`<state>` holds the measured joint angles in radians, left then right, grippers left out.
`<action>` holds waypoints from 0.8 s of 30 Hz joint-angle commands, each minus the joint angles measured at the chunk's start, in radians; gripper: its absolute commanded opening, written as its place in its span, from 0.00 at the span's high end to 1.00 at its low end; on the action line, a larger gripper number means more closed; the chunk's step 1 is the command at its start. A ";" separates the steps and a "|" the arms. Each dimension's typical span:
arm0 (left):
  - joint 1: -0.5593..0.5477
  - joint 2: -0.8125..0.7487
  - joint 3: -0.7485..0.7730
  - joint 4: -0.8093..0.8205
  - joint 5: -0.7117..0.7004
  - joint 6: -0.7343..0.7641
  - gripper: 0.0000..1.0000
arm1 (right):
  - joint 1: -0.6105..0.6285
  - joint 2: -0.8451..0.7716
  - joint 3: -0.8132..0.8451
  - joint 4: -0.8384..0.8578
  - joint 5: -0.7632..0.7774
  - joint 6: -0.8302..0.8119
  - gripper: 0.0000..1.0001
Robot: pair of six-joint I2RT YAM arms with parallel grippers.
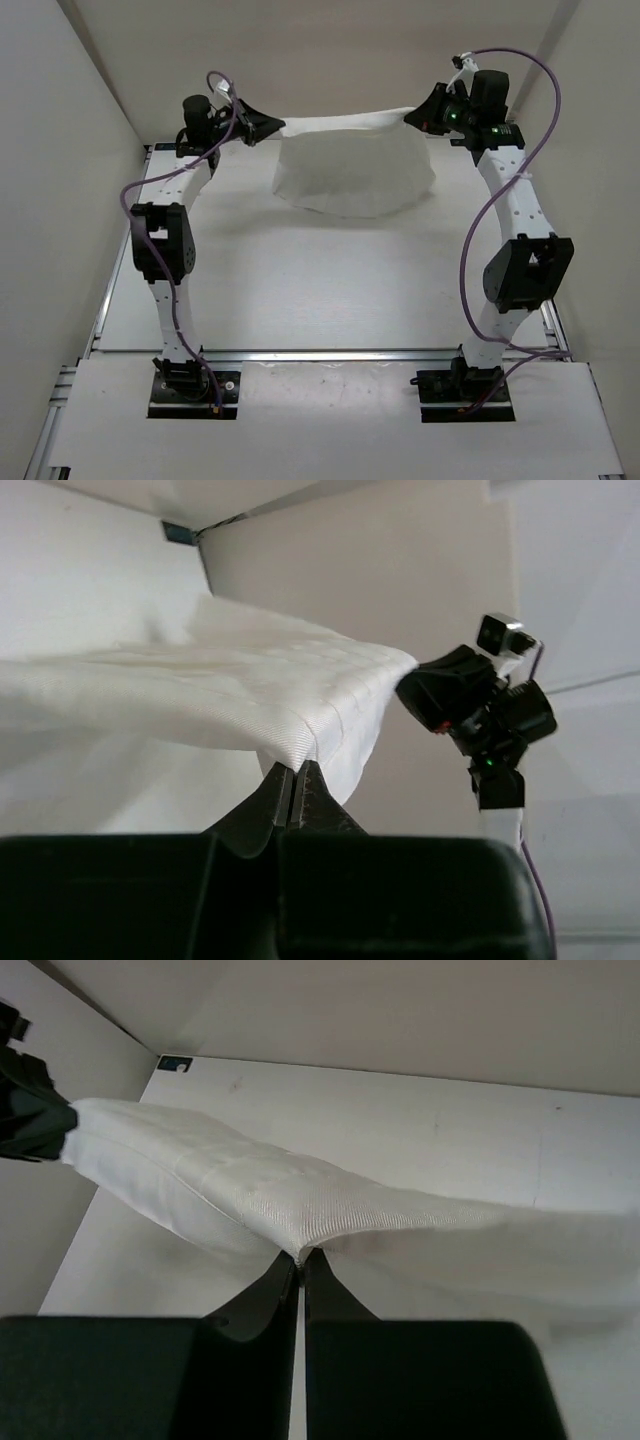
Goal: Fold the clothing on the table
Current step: Flatten the skirt out, then fold the skirt
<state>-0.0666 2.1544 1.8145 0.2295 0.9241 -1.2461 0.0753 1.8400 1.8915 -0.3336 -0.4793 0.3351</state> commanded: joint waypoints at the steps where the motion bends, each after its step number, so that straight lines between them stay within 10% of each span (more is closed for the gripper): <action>1: 0.067 -0.209 -0.035 0.065 0.041 0.034 1.00 | -0.003 -0.102 -0.033 0.007 0.085 -0.079 1.00; 12: 0.047 -0.703 -1.056 -0.013 0.036 0.155 1.00 | 0.079 -0.435 -0.843 -0.143 -0.024 0.024 1.00; 24: -0.012 -1.015 -1.396 -0.496 -0.045 0.284 1.00 | 0.139 -0.631 -1.074 -0.545 -0.197 0.073 1.00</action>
<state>-0.0654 1.1851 0.4271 -0.1719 0.9009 -0.9970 0.1860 1.2236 0.8261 -0.7460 -0.6189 0.3969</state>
